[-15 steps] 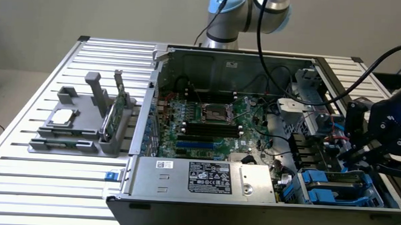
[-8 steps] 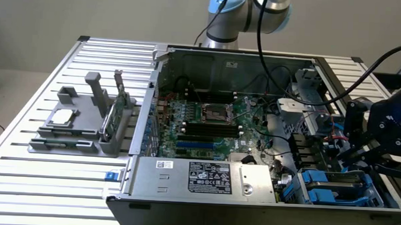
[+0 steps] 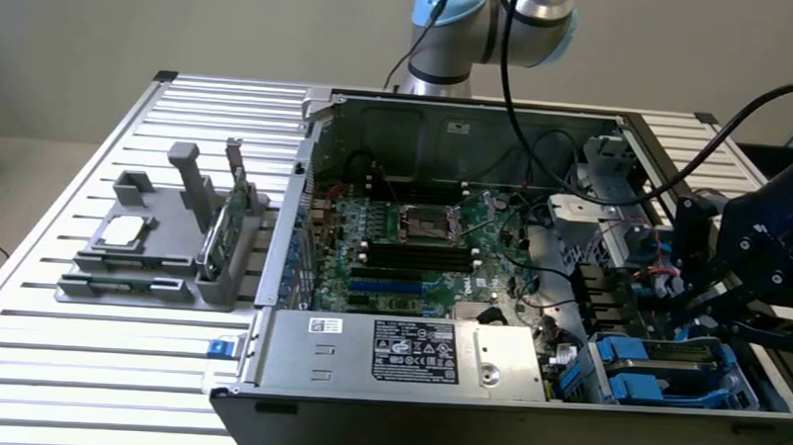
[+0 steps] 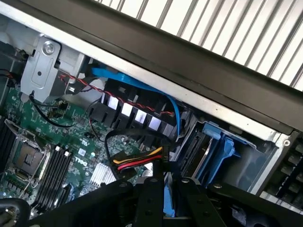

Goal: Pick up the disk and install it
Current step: 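Insert the disk into the insertion slot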

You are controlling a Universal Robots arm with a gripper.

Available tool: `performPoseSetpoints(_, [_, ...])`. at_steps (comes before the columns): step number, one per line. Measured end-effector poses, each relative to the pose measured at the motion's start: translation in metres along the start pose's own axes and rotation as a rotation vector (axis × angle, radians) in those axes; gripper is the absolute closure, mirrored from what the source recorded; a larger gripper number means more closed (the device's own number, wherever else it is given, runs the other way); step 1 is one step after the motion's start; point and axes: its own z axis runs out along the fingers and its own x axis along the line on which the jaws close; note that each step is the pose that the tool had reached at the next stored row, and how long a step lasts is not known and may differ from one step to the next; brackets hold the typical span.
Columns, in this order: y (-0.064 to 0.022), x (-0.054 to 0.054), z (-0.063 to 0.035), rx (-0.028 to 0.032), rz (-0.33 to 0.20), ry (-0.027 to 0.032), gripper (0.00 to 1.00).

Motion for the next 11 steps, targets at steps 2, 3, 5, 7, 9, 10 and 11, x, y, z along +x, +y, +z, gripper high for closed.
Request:
performPoseSetpoints(2, [-0.0026,0.0014,-0.0015,-0.0006,0.002,-0.0001,0.84])
performPoseSetpoints(3, [-0.0034,0.0019,-0.0018,-0.0011,0.004,-0.0004,0.84])
performPoseSetpoints(5, [-0.0045,0.0024,-0.0022,-0.0019,0.009,-0.0016,0.84])
performPoseSetpoints(7, [-0.0053,0.0029,-0.0026,-0.0023,0.015,-0.0038,0.84])
performPoseSetpoints(9, [-0.0063,0.0034,-0.0030,-0.0029,0.020,-0.0069,0.84])
performPoseSetpoints(10, [-0.0067,0.0036,-0.0032,-0.0041,0.022,-0.0105,0.84])
performPoseSetpoints(11, [-0.0071,0.0038,-0.0032,-0.0052,0.024,-0.0160,0.84])
